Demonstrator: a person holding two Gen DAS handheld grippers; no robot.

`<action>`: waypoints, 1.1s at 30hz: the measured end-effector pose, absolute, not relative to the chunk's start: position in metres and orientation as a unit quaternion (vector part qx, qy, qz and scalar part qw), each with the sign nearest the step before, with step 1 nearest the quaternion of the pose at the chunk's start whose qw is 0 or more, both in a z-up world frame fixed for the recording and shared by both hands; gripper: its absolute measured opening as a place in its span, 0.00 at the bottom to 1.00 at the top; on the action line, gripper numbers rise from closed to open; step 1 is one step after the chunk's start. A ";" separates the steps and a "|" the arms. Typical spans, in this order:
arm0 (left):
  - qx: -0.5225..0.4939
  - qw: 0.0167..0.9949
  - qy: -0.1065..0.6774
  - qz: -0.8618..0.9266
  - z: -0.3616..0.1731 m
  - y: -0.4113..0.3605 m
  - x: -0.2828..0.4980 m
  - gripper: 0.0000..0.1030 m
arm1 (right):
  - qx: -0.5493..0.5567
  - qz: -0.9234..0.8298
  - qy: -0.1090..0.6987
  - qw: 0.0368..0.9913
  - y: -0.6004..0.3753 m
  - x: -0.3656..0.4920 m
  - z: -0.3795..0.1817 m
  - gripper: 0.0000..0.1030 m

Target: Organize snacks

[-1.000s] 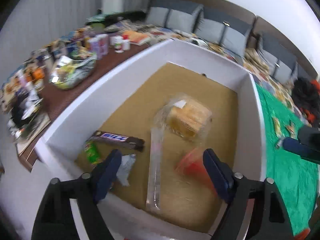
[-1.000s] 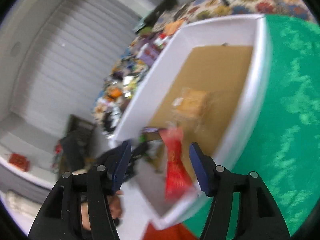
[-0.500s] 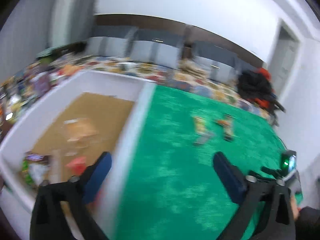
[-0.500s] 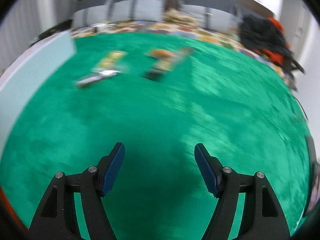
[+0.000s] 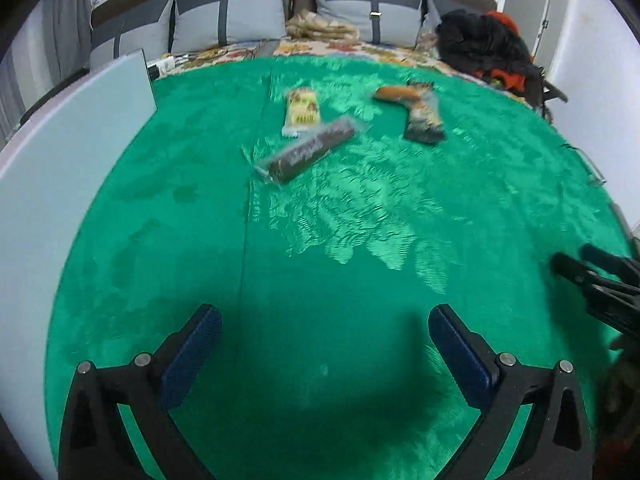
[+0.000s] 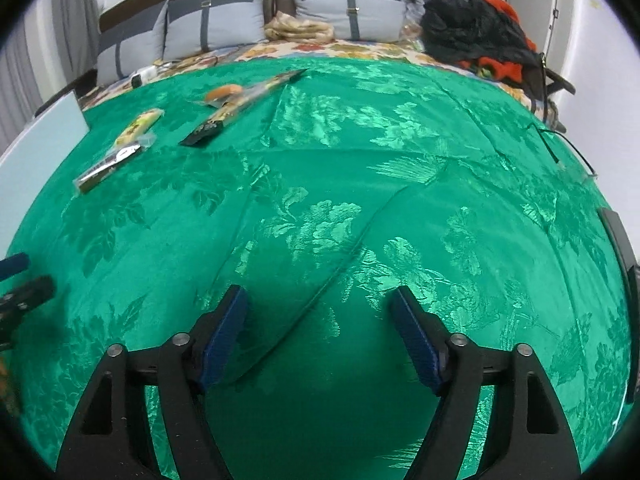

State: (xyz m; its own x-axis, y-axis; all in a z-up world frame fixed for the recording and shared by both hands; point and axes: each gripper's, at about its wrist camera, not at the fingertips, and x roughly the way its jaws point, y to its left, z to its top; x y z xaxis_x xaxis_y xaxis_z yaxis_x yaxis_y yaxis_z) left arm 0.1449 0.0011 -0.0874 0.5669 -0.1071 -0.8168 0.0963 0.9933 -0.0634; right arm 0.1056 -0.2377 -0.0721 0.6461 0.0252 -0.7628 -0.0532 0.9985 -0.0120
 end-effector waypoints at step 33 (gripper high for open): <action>0.015 0.888 0.457 -0.046 -0.092 0.001 0.146 1.00 | -0.012 0.011 0.423 0.906 -0.242 0.106 -0.074 0.85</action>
